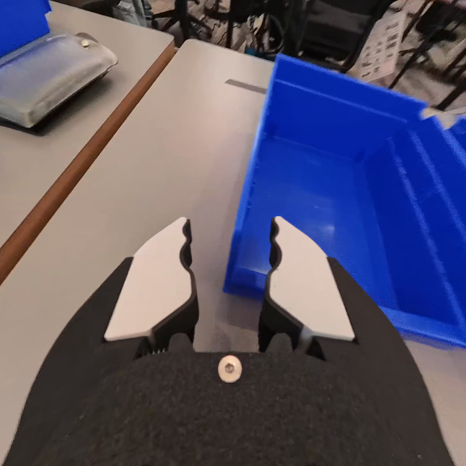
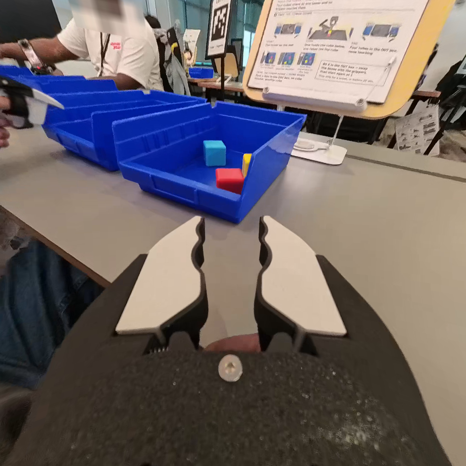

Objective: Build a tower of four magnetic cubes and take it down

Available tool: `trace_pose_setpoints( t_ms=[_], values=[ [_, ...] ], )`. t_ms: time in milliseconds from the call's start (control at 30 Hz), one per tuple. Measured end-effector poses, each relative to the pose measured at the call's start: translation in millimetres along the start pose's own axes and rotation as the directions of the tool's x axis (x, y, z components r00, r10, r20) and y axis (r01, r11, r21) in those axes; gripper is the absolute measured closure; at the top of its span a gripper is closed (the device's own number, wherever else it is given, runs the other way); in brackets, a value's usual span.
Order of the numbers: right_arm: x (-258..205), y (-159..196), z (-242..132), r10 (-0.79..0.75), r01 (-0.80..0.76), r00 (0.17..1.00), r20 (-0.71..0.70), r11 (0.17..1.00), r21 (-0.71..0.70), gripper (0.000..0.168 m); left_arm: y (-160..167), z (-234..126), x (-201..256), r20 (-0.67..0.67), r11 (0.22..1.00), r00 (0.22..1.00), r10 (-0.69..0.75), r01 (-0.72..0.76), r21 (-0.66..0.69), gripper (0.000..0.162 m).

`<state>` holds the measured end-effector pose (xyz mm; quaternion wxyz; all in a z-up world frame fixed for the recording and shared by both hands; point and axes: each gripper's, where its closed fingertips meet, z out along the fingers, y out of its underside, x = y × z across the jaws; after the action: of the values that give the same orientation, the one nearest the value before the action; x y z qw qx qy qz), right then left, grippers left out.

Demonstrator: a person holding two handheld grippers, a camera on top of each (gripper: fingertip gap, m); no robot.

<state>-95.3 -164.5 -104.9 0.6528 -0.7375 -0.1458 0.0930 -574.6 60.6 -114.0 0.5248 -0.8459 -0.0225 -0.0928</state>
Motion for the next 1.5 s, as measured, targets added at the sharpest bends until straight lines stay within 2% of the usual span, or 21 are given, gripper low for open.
trace_pose_setpoints(
  t_ms=[67,100,200,300,433,633,733,833,867,900,1000,1167,1300,1367,1500],
  values=[
    [-7.0,5.0,0.8,0.006,-0.005,1.0,0.015,1.0,-0.015,0.128,5.8,14.5,-1.1,-0.015,0.999,1.0,0.015,-0.016,-0.046,0.126],
    [-11.1,5.5,1.5,0.006,-0.006,1.0,0.025,1.0,-0.016,0.128,6.7,16.2,5.9,-0.067,0.999,0.998,0.004,-0.007,-0.053,0.155],
    [-24.3,7.6,7.9,-0.008,0.009,0.999,0.048,1.0,-0.027,0.129,13.7,6.6,18.0,-0.083,0.997,0.996,0.038,-0.043,-0.062,0.159],
    [-53.2,9.8,23.5,0.034,-0.026,0.991,0.129,0.998,-0.064,0.129,29.5,-20.0,27.2,0.01,0.99,0.993,0.118,-0.117,-0.072,0.16],
    [-102.4,11.7,59.7,0.061,-0.027,0.978,0.198,0.985,-0.171,0.126,53.5,-68.4,31.4,0.1,0.998,0.994,0.051,-0.048,-0.035,0.16],
    [-198.2,-13.7,109.7,0.13,-0.063,0.928,0.348,0.978,-0.198,0.121,82.0,-126.9,32.1,0.158,1.0,0.987,-0.021,0.019,0.01,0.16],
    [-231.5,-18.0,124.9,0.126,-0.055,0.92,0.37,0.979,-0.198,0.12,92.9,-147.6,36.3,0.158,0.999,0.987,-0.024,0.02,0.025,0.159],
    [-235.2,-18.8,142.4,0.127,-0.072,0.95,0.286,0.978,-0.197,0.131,101.9,-163.7,43.6,0.155,0.999,0.988,-0.021,0.014,0.05,0.159],
    [-229.0,-18.2,146.6,0.125,-0.079,0.965,0.229,0.976,-0.201,0.147,103.2,-168.3,44.3,0.174,0.998,0.985,-0.017,0.006,0.065,0.159],
    [-224.2,-19.0,148.8,0.114,-0.073,0.974,0.198,0.977,-0.201,0.157,100.9,-173.0,46.1,0.193,0.995,0.981,-0.004,-0.014,0.094,0.159],
    [-210.6,-34.1,145.6,0.148,-0.127,0.978,0.147,0.981,-0.147,0.162,78.3,-190.1,63.8,0.239,0.97,0.969,0.064,-0.117,0.213,0.159],
    [-155.4,-112.9,111.1,0.121,-0.126,0.992,0.043,0.983,0.135,0.164,12.9,-226.0,130.8,0.255,0.847,0.958,0.128,-0.239,0.475,0.159],
    [-75.6,-169.0,71.2,0.135,-0.111,0.988,-0.071,0.957,0.268,0.165,-38.6,-225.1,215.3,0.147,0.774,0.967,0.208,-0.255,0.579,0.159],
    [-25.7,-185.1,49.5,0.14,-0.091,0.979,-0.149,0.951,0.296,0.165,-55.0,-211.2,266.5,0.05,0.769,0.967,0.249,-0.229,0.596,0.158],
    [87.3,-179.4,5.6,0.181,-0.093,0.927,-0.329,0.959,0.267,0.165,-52.6,-165.2,384.4,-0.16,0.81,0.926,0.341,-0.204,0.55,0.158]
  ],
)
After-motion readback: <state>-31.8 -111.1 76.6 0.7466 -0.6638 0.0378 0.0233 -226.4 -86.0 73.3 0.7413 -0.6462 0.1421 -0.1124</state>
